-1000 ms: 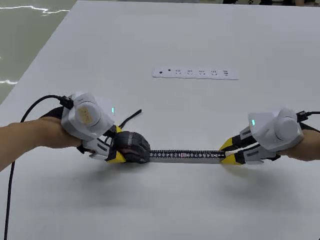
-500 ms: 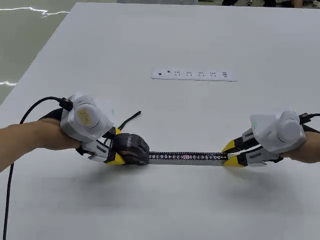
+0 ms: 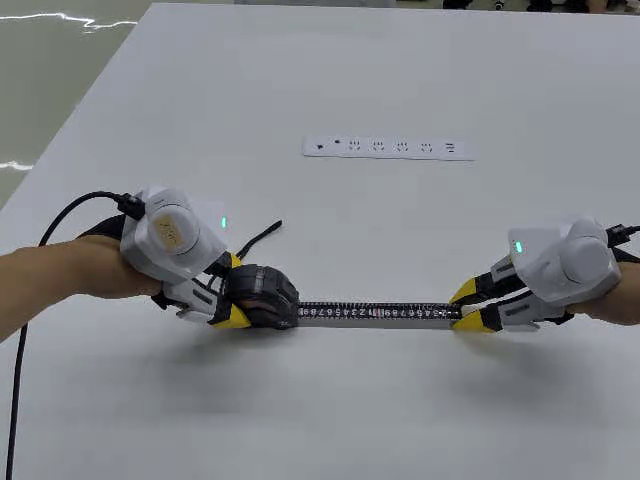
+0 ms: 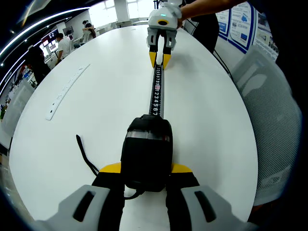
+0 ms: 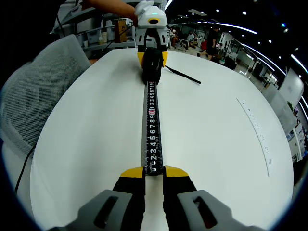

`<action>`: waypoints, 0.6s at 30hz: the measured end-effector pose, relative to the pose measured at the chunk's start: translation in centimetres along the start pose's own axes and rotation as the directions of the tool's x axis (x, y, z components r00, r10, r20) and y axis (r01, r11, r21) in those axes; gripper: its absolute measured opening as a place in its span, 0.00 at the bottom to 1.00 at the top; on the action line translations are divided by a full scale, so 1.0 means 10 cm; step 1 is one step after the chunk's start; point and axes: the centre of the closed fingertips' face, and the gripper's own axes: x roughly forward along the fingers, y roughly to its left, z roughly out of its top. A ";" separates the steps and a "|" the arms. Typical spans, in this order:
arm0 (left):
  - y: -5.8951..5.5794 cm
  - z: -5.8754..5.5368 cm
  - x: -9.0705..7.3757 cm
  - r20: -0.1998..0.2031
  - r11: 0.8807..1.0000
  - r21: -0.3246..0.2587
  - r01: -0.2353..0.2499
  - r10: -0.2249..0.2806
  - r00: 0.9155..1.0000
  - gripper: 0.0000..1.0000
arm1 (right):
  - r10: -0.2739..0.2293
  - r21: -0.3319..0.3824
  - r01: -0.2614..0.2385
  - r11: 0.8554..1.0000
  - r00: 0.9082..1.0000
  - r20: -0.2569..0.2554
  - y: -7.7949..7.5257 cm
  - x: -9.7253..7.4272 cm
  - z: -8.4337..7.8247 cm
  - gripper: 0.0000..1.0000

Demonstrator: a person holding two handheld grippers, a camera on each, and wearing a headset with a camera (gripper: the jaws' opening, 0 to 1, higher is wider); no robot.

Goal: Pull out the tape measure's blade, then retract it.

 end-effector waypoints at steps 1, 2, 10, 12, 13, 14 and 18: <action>0.00 0.00 0.00 0.000 1.000 0.001 0.000 0.000 1.000 0.27 | 0.001 0.000 -0.001 1.000 1.000 0.000 0.00 0.00 0.00 0.12; 0.00 0.00 0.00 -0.001 1.000 0.001 0.000 0.000 1.000 0.27 | 0.001 0.000 -0.001 1.000 1.000 0.000 0.01 -0.01 0.01 0.12; -0.01 0.01 -0.01 -0.005 1.000 0.005 0.001 -0.001 1.000 0.27 | -0.003 0.004 0.003 1.000 1.000 -0.003 0.00 -0.03 -0.04 0.12; -0.02 0.01 -0.01 -0.006 1.000 0.004 0.002 -0.002 1.000 0.27 | -0.004 0.004 0.004 1.000 1.000 -0.004 0.01 -0.04 -0.04 0.12; -0.02 0.01 -0.01 -0.006 1.000 0.005 0.002 -0.002 1.000 0.27 | -0.005 0.005 0.005 1.000 1.000 -0.004 0.02 -0.05 -0.03 0.12; -0.02 0.01 -0.01 -0.007 1.000 0.005 0.003 -0.003 1.000 0.27 | -0.005 0.005 0.005 1.000 1.000 -0.005 0.01 -0.04 -0.06 0.12; -0.02 0.01 -0.01 -0.008 1.000 0.006 0.003 -0.003 1.000 0.27 | -0.007 0.010 0.007 1.000 1.000 -0.006 0.00 -0.06 -0.09 0.12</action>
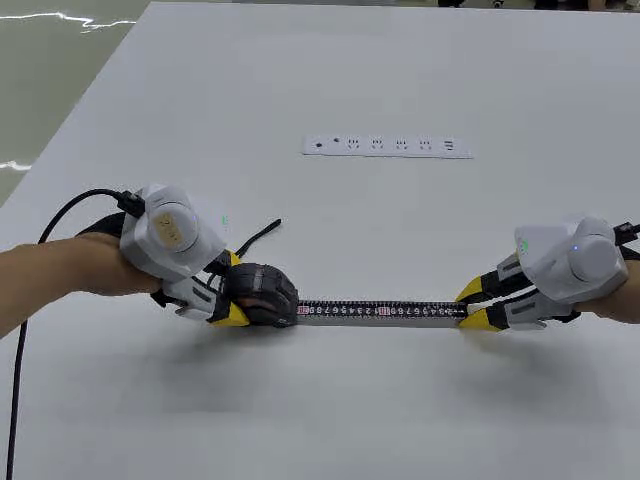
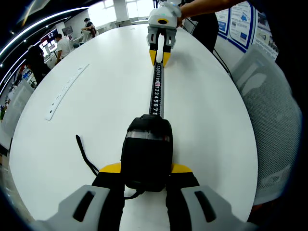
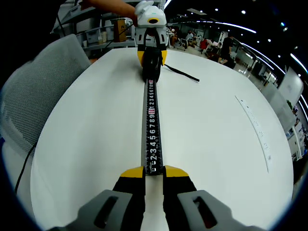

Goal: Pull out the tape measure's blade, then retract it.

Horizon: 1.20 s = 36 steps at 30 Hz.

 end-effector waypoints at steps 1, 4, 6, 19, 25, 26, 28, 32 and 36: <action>0.00 0.00 0.00 0.000 1.000 0.000 0.000 0.000 1.000 0.27 | 0.000 -0.001 0.000 1.000 1.000 -0.001 -0.01 0.00 -0.01 0.12; 0.01 0.00 0.00 -0.001 1.000 0.000 0.000 0.000 1.000 0.27 | -0.001 0.000 0.001 1.000 1.000 -0.003 0.00 -0.02 -0.02 0.12; 0.01 0.00 0.00 -0.001 1.000 0.000 0.000 0.000 1.000 0.27 | -0.002 0.001 0.002 1.000 1.000 -0.005 -0.01 -0.02 -0.03 0.12; 0.02 -0.01 0.01 -0.005 1.000 0.000 0.002 -0.002 1.000 0.27 | -0.008 0.010 0.009 1.000 1.000 -0.009 0.01 -0.08 -0.08 0.12; 0.03 -0.02 0.01 -0.006 1.000 0.001 0.002 -0.002 1.000 0.27 | -0.011 0.014 0.011 1.000 1.000 -0.013 0.01 -0.10 -0.12 0.12; 0.03 -0.03 0.01 -0.006 1.000 0.000 0.001 -0.001 1.000 0.27 | -0.011 0.013 0.011 1.000 1.000 -0.015 0.00 -0.10 -0.13 0.12; 0.03 -0.03 0.01 -0.006 1.000 0.001 0.001 -0.001 1.000 0.27 | -0.012 0.013 0.012 1.000 1.000 -0.016 0.01 -0.11 -0.12 0.12; 0.04 -0.03 0.01 -0.006 1.000 0.001 0.001 -0.001 1.000 0.27 | -0.013 0.016 0.014 1.000 1.000 -0.019 0.01 -0.13 -0.14 0.12; 0.03 -0.03 0.01 -0.007 1.000 0.002 0.001 -0.001 1.000 0.27 | -0.015 0.019 0.016 1.000 1.000 -0.022 0.00 -0.15 -0.16 0.12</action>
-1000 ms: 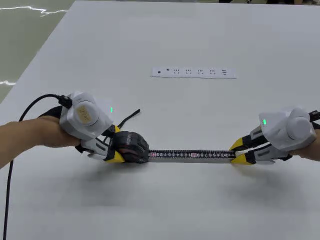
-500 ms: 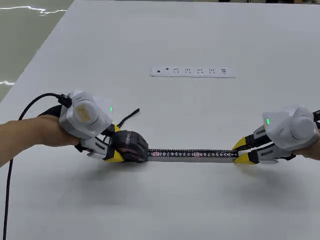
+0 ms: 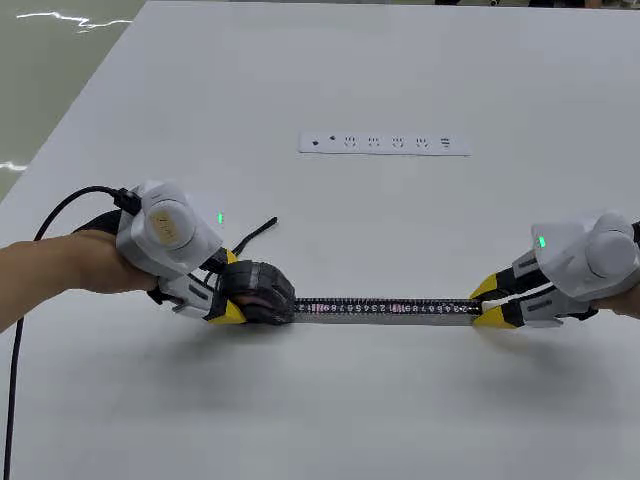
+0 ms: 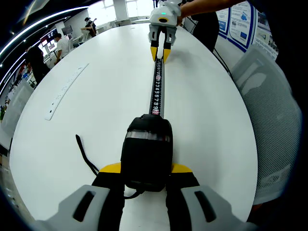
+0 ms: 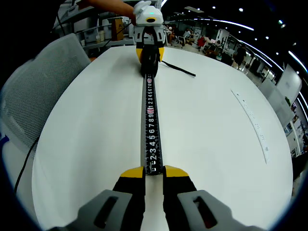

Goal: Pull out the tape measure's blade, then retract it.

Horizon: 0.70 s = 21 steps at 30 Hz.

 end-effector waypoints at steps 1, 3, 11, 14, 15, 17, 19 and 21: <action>0.00 0.00 0.00 0.000 1.000 -0.001 0.000 0.000 1.000 0.27 | 0.000 0.001 0.000 1.000 1.000 -0.001 0.00 0.00 -0.01 0.12; 0.00 0.00 0.00 0.000 1.000 0.000 0.000 0.000 1.000 0.27 | 0.000 0.002 0.000 1.000 1.000 -0.002 0.01 -0.02 -0.02 0.12; 0.00 0.00 0.01 -0.001 1.000 0.001 0.001 -0.001 1.000 0.28 | 0.001 0.003 0.000 1.000 1.000 -0.010 0.01 -0.02 -0.05 0.12; -0.01 0.00 0.01 -0.004 1.000 0.002 0.001 -0.001 1.000 0.28 | 0.015 0.007 -0.014 1.000 1.000 -0.017 0.05 -0.02 -0.04 0.12; -0.01 0.01 0.01 -0.006 1.000 0.002 0.001 -0.001 1.000 0.28 | 0.008 0.001 -0.008 1.000 1.000 -0.019 0.02 -0.02 -0.04 0.13; -0.01 0.01 0.01 -0.008 1.000 0.001 0.003 -0.003 1.000 0.28 | 0.004 -0.004 -0.004 1.000 1.000 -0.028 0.01 -0.01 -0.05 0.13; -0.01 0.01 0.01 -0.006 1.000 -0.001 0.004 -0.004 1.000 0.28 | 0.006 -0.006 -0.007 1.000 0.999 -0.033 0.02 -0.02 -0.04 0.13; -0.01 0.01 0.01 -0.003 1.000 0.003 0.004 -0.004 1.000 0.28 | 0.010 -0.004 -0.010 1.000 0.999 -0.035 0.02 -0.02 -0.04 0.13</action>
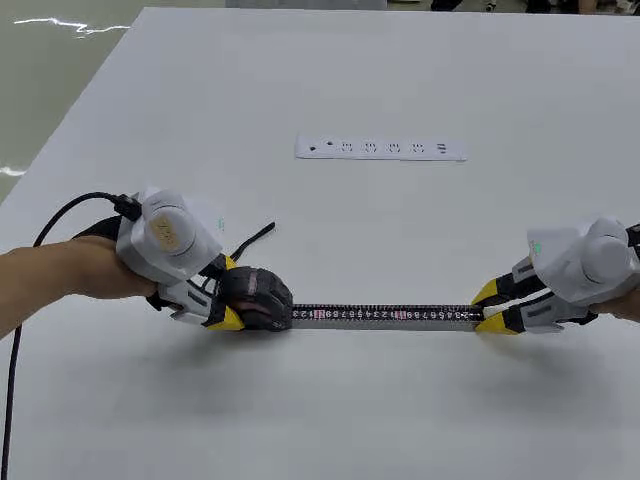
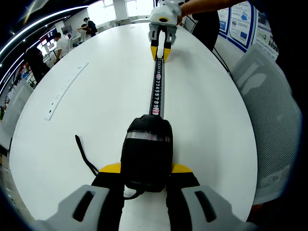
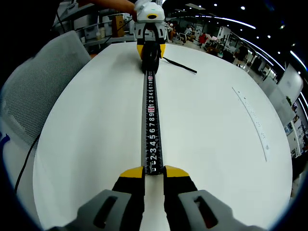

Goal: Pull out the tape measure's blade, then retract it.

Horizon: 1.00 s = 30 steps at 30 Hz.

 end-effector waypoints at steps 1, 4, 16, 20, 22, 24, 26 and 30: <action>0.00 0.00 0.00 0.001 1.000 -0.001 0.000 0.000 1.000 0.28 | 0.001 -0.002 -0.001 1.000 1.000 -0.002 -0.01 0.00 0.00 0.13; -0.01 0.02 0.00 0.011 1.000 0.000 0.003 -0.003 1.000 0.29 | 0.003 0.008 -0.003 1.000 1.000 -0.006 0.00 0.00 0.00 0.14; 0.00 0.03 0.04 0.015 1.000 0.006 -0.006 0.006 1.000 0.32 | -0.002 0.031 0.001 1.000 1.000 0.007 -0.02 0.01 0.00 0.17; 0.03 0.02 0.02 0.014 1.000 0.002 -0.022 0.022 1.000 0.36 | -0.009 0.041 0.009 0.999 1.000 0.007 -0.03 0.01 -0.01 0.20; 0.05 0.01 -0.01 0.020 1.000 -0.008 -0.024 0.024 1.000 0.37 | -0.013 0.043 0.012 0.999 1.000 0.004 -0.01 -0.01 0.00 0.21; 0.05 0.02 -0.03 0.029 0.999 -0.022 -0.025 0.026 0.999 0.38 | -0.017 0.051 0.017 0.999 1.000 0.005 -0.03 -0.02 -0.03 0.22; 0.05 0.02 -0.06 0.030 0.999 -0.031 -0.029 0.030 0.999 0.40 | -0.024 0.064 0.024 0.998 1.000 0.007 -0.01 -0.05 -0.03 0.23; 0.06 -0.03 -0.12 0.032 0.998 -0.058 -0.040 0.042 0.999 0.43 | -0.043 0.088 0.042 0.995 0.999 0.011 -0.01 -0.10 -0.04 0.24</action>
